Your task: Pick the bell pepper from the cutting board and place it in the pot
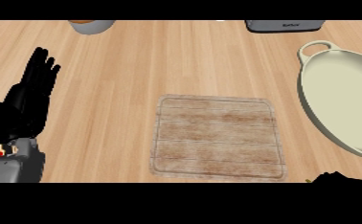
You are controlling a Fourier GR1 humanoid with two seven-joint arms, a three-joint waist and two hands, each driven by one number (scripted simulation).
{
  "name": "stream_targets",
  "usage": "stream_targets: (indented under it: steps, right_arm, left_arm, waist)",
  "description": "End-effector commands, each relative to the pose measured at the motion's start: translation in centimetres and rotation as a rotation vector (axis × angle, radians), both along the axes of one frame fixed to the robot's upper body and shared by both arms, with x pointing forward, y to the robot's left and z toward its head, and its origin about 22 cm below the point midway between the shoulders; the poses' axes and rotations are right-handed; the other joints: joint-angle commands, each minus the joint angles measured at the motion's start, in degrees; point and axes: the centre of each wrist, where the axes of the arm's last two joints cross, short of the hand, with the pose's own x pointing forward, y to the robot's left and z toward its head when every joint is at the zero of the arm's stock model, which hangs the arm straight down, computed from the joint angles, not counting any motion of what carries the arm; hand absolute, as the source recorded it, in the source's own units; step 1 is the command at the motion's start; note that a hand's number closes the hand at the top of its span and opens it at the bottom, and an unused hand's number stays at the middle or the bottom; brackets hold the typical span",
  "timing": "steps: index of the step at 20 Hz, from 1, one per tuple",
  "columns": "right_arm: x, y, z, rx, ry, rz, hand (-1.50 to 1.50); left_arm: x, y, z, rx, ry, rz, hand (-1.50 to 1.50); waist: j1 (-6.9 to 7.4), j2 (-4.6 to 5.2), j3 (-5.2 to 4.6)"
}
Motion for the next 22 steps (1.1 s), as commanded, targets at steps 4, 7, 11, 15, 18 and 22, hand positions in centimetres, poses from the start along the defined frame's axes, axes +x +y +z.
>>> stream_targets:
  steps: [4, 7, 11, 15, 18, 22]
  right_arm:
    - [-0.8, -2.6, 4.3, 0.168, -0.122, -0.064, 1.50]
    - [1.0, -3.8, 4.2, 0.216, -0.107, -0.085, 1.50]
    - [4.3, -8.6, 4.7, 0.266, -0.097, -0.132, 1.50]
    - [6.6, -13.4, 5.9, 0.355, -0.110, -0.155, 1.50]
    - [9.5, -15.5, 5.5, 0.248, -0.150, -0.223, 1.50]
    - [10.1, -18.2, 5.8, -0.083, -0.197, -0.379, 1.50]
  left_arm:
    - [0.4, 0.0, 0.8, 0.000, 0.004, -0.019, 0.00]
    - [0.4, -0.4, 1.0, 0.003, -0.014, -0.035, 0.00]
    - [0.8, -0.7, -0.6, 0.019, -0.017, -0.031, 0.00]
    - [0.4, -2.0, -1.0, -0.005, 0.004, -0.043, 0.00]
    - [1.8, -2.8, 0.2, 0.018, -0.012, -0.048, 0.00]
    - [1.8, -2.9, 1.2, -0.017, -0.034, -0.089, 0.00]
  waist:
    - [1.06, 0.14, 0.05]
    - [1.78, 0.23, 0.01]
    - [2.06, 0.50, 0.00]
    - [2.43, 0.37, 0.01]
    - [2.68, 0.55, 0.02]
    - [4.23, 1.11, 0.15]
